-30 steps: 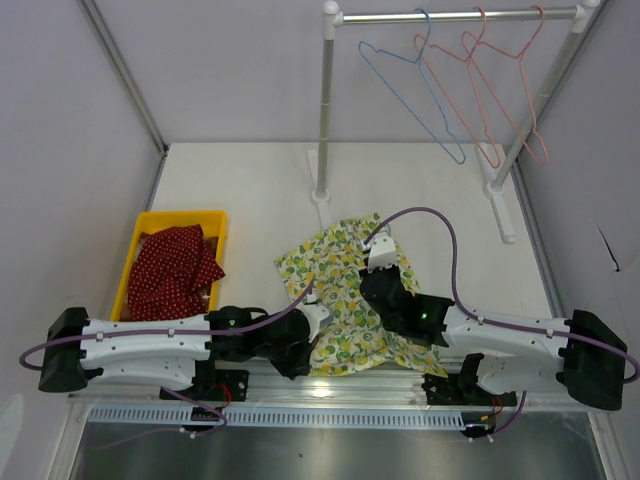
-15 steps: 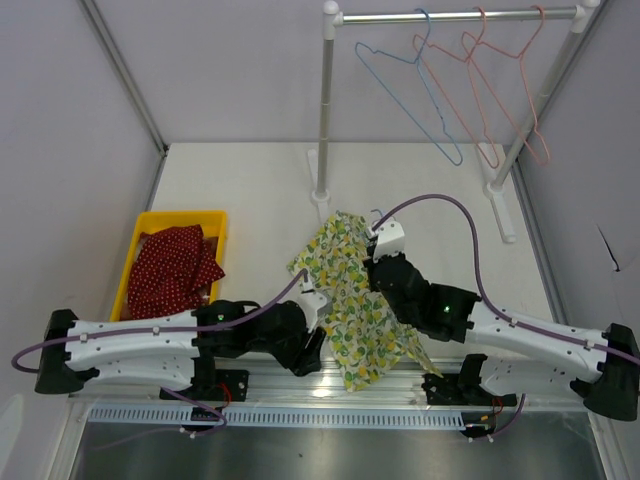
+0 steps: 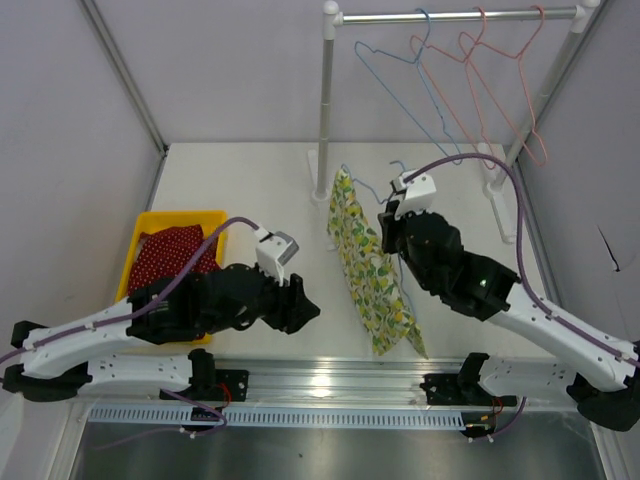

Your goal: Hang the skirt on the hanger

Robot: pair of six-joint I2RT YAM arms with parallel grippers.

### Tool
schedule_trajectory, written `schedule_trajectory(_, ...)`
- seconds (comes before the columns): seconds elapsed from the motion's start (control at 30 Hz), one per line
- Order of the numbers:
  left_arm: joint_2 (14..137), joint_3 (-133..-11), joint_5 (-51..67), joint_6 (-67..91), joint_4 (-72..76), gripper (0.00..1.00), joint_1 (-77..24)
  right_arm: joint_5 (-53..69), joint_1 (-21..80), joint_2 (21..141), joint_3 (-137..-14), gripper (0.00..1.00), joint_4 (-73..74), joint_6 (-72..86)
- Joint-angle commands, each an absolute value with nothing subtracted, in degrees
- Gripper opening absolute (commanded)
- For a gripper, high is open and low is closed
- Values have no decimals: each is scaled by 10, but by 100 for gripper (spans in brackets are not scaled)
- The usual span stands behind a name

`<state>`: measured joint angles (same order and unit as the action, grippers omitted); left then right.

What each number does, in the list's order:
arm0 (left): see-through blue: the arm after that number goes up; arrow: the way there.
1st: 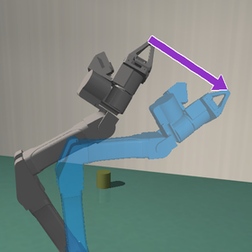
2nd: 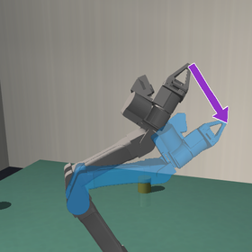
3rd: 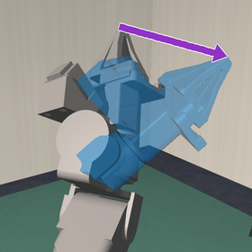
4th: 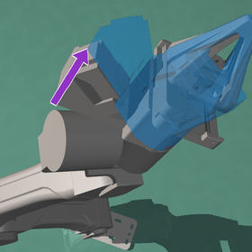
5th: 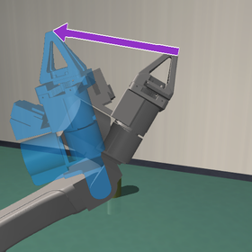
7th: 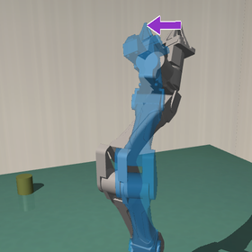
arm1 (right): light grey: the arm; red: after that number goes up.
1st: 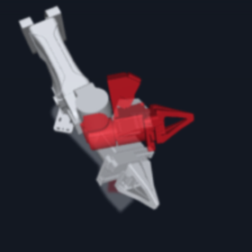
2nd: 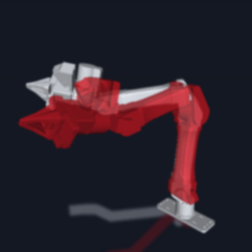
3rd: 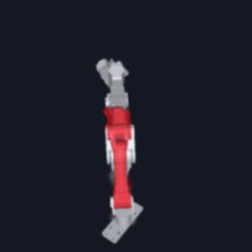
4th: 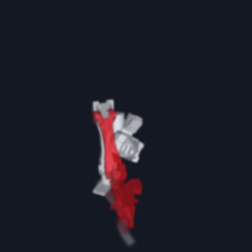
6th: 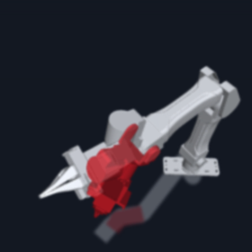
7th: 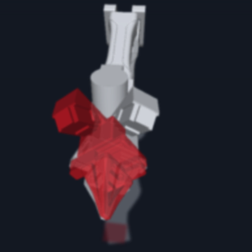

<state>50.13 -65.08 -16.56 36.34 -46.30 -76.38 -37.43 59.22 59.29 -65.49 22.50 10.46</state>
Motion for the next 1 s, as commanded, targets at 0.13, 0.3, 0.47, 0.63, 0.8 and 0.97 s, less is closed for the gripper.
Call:
schedule_trajectory(0.13,481,-745,-268,336,-516,60,-745,-318,504,633,-818,0,222,7)
schedule_trajectory(0.3,497,-780,-280,312,-519,61,-737,-262,433,685,-909,0,223,-28)
schedule_trajectory(0.47,509,-802,-272,294,-512,61,-727,-196,378,767,-998,0,216,-47)
schedule_trajectory(0.63,517,-824,-264,279,-512,61,-716,-81,296,855,-1119,0,221,-26)
schedule_trajectory(0.8,517,-824,-258,275,-514,62,-708,-20,259,933,-1218,0,196,-20)
schedule_trajectory(0.97,512,-815,-251,275,-512,62,-700,-12,248,1011,-1325,0,199,-29)
